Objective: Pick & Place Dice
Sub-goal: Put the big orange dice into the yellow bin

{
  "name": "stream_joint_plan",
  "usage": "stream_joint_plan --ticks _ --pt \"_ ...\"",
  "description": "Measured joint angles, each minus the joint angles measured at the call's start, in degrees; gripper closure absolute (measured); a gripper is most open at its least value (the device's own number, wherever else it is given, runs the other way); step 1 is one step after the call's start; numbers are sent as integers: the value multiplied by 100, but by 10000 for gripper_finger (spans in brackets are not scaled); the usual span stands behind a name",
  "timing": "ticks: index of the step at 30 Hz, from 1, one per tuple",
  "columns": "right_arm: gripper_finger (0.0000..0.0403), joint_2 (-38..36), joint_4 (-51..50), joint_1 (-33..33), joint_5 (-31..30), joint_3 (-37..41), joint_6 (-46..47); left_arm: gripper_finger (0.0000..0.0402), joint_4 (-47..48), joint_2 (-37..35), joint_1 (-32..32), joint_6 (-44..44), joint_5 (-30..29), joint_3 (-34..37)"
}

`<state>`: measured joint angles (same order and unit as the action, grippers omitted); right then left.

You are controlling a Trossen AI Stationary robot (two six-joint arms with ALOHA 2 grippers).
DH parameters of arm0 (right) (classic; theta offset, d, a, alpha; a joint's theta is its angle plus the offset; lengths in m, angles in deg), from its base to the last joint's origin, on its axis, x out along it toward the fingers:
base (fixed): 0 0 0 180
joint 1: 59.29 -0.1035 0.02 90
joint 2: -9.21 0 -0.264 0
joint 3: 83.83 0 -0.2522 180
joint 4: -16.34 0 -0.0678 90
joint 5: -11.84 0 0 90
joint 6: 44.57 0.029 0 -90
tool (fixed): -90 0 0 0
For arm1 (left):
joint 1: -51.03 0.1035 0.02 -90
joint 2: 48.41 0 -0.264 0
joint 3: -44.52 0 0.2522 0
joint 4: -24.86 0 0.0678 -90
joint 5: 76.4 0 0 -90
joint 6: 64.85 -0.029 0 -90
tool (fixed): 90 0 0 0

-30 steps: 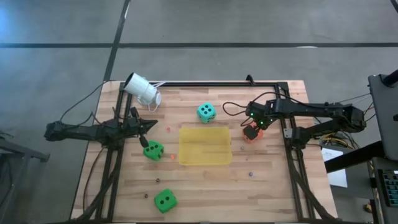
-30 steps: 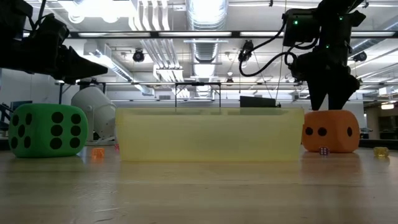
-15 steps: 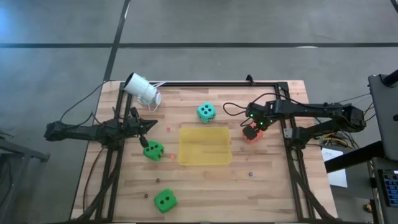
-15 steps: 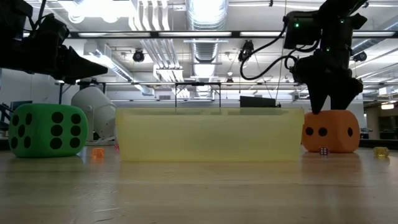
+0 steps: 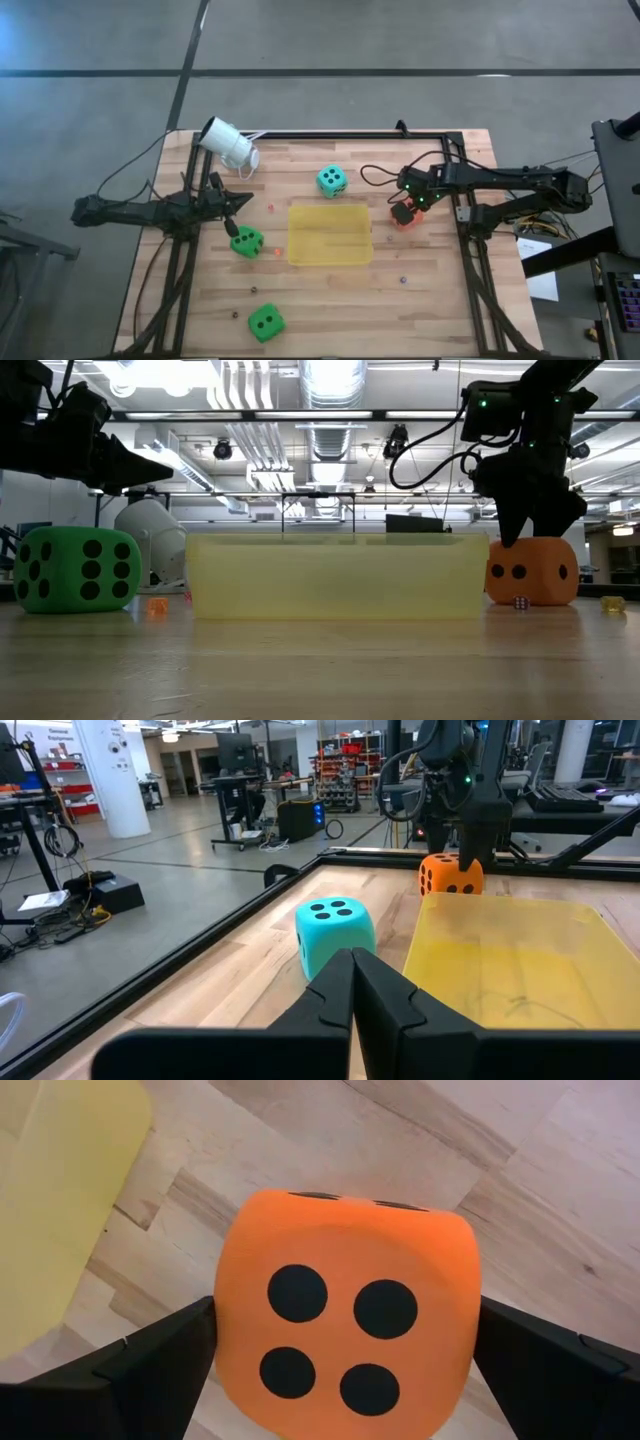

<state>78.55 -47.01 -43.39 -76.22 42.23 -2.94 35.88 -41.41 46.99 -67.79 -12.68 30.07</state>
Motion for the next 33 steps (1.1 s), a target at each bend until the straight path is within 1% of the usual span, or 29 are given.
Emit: stream_joint_plan --ticks 14,26,29,33 --pt "4 11 23 0 -40 12 -25 394 0 1 1 1 -2 0" --pt "64 13 27 0 25 18 -36 394 0 1 -1 1 -2 0" --pt "65 13 29 0 27 19 -39 394 0 1 1 0 -2 0" --pt "51 11 36 0 27 19 -112 394 0 1 1 0 -2 0"
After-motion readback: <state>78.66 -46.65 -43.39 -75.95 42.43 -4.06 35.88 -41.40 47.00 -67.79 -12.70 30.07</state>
